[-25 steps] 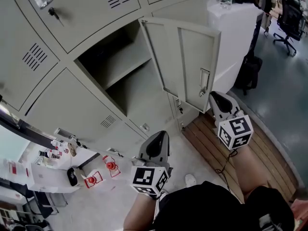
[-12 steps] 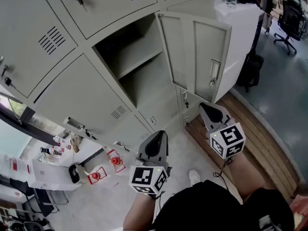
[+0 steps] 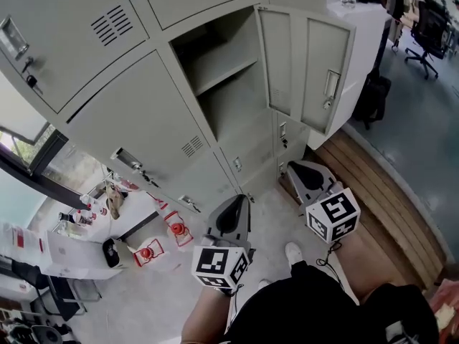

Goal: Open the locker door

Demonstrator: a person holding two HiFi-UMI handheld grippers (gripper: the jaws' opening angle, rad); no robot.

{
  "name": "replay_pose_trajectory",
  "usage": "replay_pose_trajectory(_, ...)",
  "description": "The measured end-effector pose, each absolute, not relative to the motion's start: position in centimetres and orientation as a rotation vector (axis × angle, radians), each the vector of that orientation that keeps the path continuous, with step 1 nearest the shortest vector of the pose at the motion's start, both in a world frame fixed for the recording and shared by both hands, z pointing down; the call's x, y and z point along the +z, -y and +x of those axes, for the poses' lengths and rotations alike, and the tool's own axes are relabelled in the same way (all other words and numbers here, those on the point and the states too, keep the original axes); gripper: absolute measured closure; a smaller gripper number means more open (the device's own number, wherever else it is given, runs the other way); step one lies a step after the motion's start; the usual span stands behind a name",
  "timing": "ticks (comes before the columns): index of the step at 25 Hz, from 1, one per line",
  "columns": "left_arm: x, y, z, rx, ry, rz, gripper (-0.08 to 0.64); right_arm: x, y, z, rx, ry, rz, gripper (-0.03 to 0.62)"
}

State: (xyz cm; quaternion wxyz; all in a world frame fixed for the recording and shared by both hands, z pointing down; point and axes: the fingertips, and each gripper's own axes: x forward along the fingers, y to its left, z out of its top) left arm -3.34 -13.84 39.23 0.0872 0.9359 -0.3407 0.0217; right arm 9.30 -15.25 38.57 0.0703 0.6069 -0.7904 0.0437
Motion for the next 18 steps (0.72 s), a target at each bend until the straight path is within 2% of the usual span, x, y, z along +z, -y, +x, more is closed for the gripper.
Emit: replay_pose_trajectory(18, 41.9, 8.8, -8.7, 0.086, 0.969, 2.762, 0.538, 41.8, 9.4, 2.6, 0.220, 2.371, 1.800, 0.538)
